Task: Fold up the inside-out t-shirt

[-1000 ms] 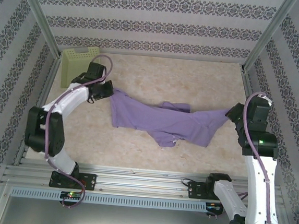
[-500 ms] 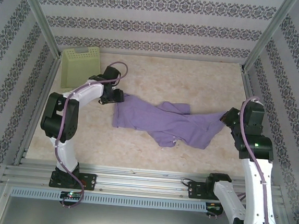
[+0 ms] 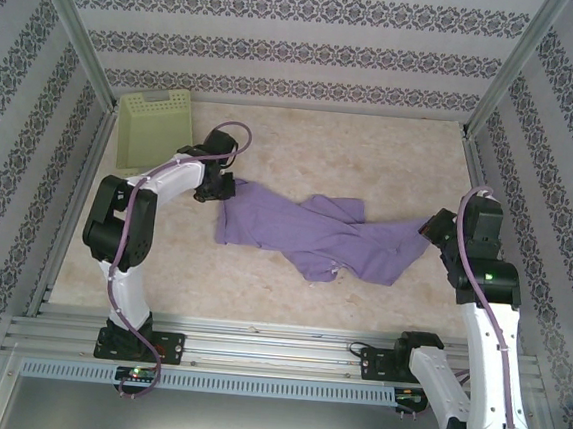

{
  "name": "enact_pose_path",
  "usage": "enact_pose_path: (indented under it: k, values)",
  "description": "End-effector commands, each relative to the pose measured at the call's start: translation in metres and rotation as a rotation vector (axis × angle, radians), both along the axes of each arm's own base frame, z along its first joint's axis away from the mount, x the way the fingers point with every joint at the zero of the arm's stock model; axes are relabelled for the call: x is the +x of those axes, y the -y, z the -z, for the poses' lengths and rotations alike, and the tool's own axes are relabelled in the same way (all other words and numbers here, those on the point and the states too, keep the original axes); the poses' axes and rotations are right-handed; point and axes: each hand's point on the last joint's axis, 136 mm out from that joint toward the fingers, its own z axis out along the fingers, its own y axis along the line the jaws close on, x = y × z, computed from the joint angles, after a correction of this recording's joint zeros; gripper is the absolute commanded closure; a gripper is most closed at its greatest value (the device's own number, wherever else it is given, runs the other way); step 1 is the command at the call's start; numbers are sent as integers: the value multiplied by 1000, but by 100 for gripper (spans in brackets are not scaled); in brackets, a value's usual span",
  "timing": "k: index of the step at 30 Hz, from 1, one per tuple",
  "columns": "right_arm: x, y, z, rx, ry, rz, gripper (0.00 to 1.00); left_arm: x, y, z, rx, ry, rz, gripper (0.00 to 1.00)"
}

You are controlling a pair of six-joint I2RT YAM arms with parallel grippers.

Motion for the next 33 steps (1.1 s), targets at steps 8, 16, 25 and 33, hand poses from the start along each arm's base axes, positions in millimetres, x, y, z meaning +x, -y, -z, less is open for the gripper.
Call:
enact_pose_path:
  k: [8, 16, 25, 33]
  values:
    - [-4, 28, -117, -130, 196, 92, 100, 8, -3, -167, -215, 358, -2, 100]
    - [-65, 57, -264, -262, 471, 268, 100, -50, -45, -343, -416, 890, -59, 100]
    - [-25, 24, -247, -116, 469, 88, 100, -4, -65, -197, -441, 397, -214, 100]
    - [18, 29, -251, -140, 423, 79, 100, 19, -62, -274, -451, 537, -141, 100]
